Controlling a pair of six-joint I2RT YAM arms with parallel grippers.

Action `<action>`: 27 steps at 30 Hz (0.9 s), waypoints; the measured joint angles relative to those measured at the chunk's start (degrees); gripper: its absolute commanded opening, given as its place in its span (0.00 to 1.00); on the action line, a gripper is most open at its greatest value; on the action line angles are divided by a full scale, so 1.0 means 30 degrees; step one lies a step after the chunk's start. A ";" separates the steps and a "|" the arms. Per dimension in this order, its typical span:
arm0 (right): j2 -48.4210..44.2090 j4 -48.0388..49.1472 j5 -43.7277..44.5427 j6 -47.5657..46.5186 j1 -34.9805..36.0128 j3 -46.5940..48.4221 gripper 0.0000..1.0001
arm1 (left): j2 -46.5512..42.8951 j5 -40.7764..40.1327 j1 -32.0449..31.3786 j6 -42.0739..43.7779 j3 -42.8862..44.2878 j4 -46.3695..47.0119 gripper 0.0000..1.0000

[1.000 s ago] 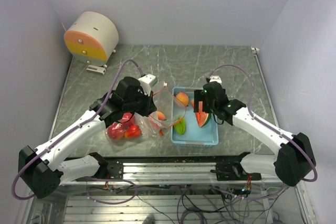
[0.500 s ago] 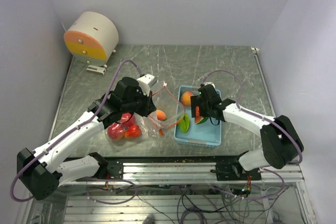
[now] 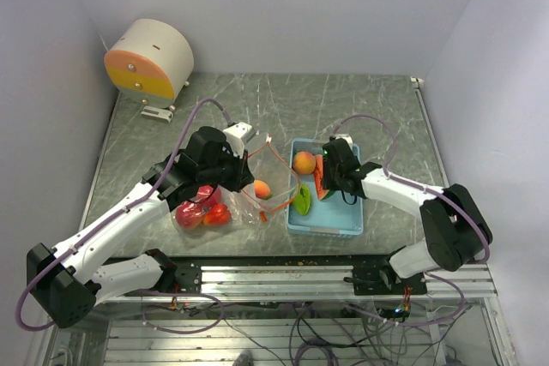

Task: Place the food in the zip-top bag and seal the zipper
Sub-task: Pick up the fake fruit from the bin, then place the fake fruit in the zipper food storage bag.

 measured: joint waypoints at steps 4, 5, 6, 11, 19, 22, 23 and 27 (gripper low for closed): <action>-0.0554 -0.0255 0.0233 0.0000 -0.0022 0.0022 0.10 | -0.0007 -0.0007 0.0000 0.0000 0.0000 -0.0182 0.07; -0.0903 -0.0474 0.0328 0.0015 -0.0029 0.0022 0.09 | -0.0007 -0.0007 0.0000 0.0000 0.0000 -0.0197 0.07; -0.1341 -0.0685 0.0393 -0.0007 -0.0029 0.0029 0.08 | -0.0007 -0.0015 0.0000 0.0000 0.0000 -0.0204 0.07; -0.4728 -0.2033 0.0481 -0.0197 -0.0080 0.0474 0.02 | -0.0029 -0.0015 0.0000 0.0000 0.0000 -0.0204 0.07; -0.9267 -0.3155 -0.1341 -0.1275 -0.0080 0.1377 0.01 | 0.0102 -0.0124 0.0000 -0.0015 0.0000 -0.0182 0.07; -1.1249 -0.3133 -0.3104 -0.1814 -0.0073 0.1494 0.01 | 0.0561 -0.0182 0.0000 -0.0015 0.0000 -0.0160 0.07; -1.1905 -0.2987 -0.3810 -0.1938 -0.0073 0.1523 0.01 | 0.0780 -0.0182 0.0000 -0.0015 0.0000 -0.0138 0.07; -1.4018 -0.1647 -0.7533 -0.2171 -0.0073 0.1530 0.01 | 0.1581 -0.0189 0.0000 -0.0015 0.0029 -0.0044 0.07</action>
